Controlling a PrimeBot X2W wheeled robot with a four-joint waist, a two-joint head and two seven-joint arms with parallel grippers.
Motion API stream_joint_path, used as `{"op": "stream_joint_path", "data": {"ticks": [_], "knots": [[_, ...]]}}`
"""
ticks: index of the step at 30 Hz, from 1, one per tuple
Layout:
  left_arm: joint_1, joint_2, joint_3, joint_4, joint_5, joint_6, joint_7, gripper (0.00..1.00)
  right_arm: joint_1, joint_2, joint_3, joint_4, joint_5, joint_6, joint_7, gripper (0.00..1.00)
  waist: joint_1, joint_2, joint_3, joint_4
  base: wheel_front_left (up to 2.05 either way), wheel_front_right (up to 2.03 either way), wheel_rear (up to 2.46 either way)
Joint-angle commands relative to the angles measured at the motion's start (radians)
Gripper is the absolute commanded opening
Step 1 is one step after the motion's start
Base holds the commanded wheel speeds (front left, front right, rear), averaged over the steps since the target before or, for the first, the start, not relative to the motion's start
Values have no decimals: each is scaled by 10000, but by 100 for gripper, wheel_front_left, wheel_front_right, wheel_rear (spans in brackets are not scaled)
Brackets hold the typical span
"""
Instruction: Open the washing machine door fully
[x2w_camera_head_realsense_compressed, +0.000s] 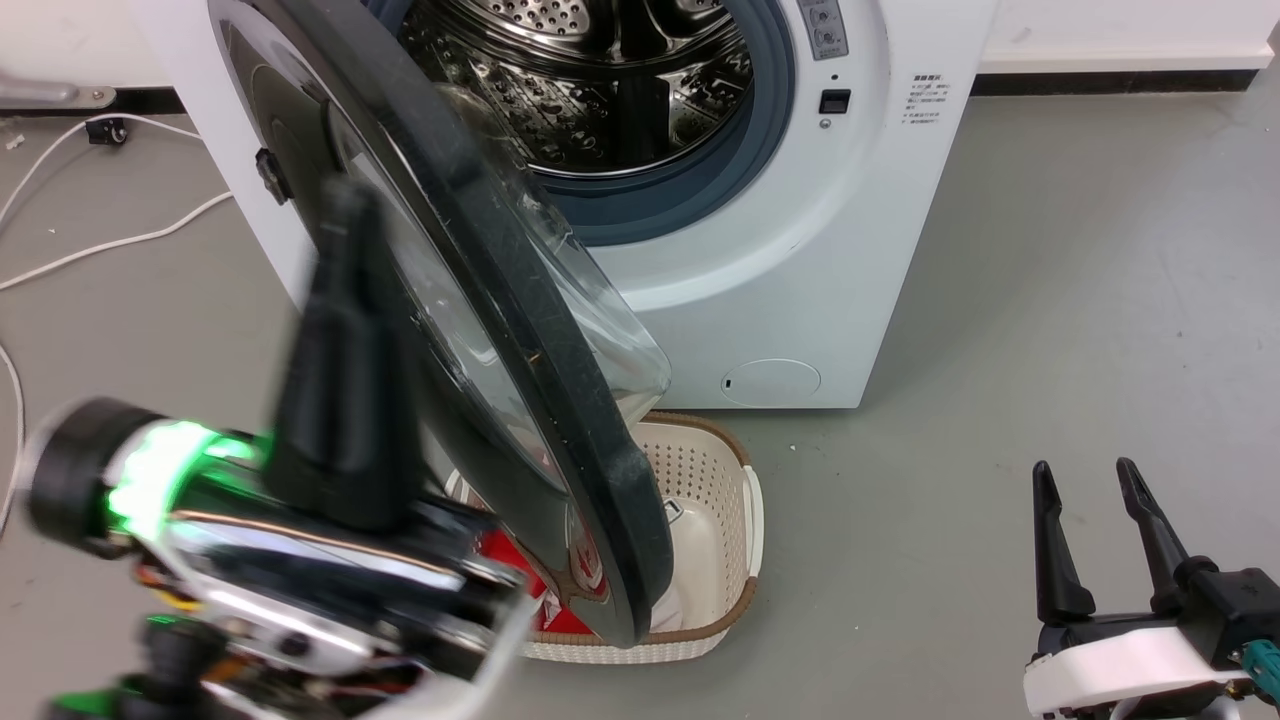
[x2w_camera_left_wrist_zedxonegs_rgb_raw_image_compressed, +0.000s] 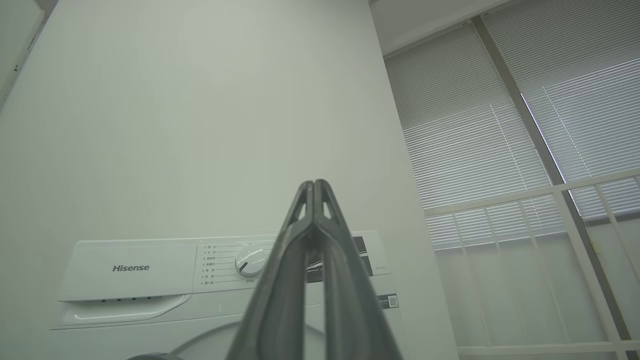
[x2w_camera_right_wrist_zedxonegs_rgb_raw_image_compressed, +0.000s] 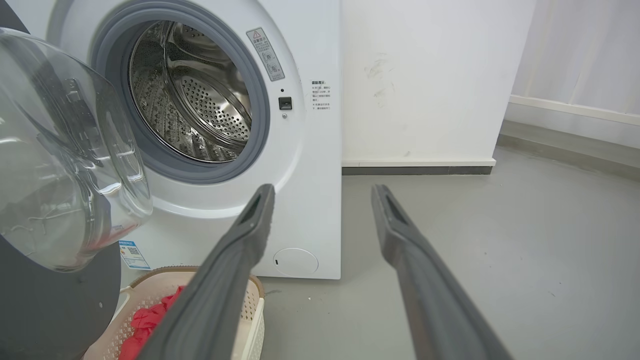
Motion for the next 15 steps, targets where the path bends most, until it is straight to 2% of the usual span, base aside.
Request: {"op": "stream_joint_path", "data": {"ticks": [1, 6, 15], "knots": [[232, 7, -325, 13, -22, -100, -19, 0, -130, 36, 2, -5, 31, -7, -32, 100, -1, 0, -13, 17, 0, 0, 0], [1105, 62, -1709, 679, -186, -271, -19, 0, -98, 36, 56, -34, 24, -7, -32, 100, -1, 0, -70, 50, 0, 0, 0], [2650, 593, -3335, 2643, -599, -438, -20, 0, 140, 32, 133, 37, 87, -7, -32, 100, -1, 0, -106, 180, 0, 0, 0]]}}
